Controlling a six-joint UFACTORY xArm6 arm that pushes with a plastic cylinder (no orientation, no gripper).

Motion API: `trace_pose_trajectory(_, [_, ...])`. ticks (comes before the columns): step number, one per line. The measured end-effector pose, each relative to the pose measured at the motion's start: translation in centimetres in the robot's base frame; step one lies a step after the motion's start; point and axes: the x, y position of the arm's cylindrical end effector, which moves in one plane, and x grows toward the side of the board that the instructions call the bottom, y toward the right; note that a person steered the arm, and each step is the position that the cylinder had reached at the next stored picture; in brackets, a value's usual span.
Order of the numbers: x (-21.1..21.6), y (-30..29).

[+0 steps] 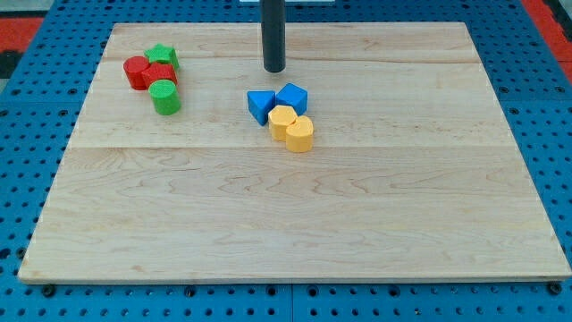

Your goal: Separate the yellow heart from the yellow hexagon

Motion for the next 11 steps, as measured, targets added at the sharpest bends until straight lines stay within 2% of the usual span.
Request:
trace_pose_trajectory(2, [0.3, 0.8])
trace_pose_trajectory(3, [1.1, 6.1])
trace_pose_trajectory(4, [7.0, 14.9])
trace_pose_trajectory(5, [13.2, 17.2])
trace_pose_trajectory(6, [17.0, 11.6])
trace_pose_trajectory(7, [18.1, 0.8])
trace_pose_trajectory(8, [15.7, -2.9])
trace_pose_trajectory(9, [13.6, 4.2])
trace_pose_trajectory(10, [13.6, 9.8])
trace_pose_trajectory(11, [13.5, 9.4])
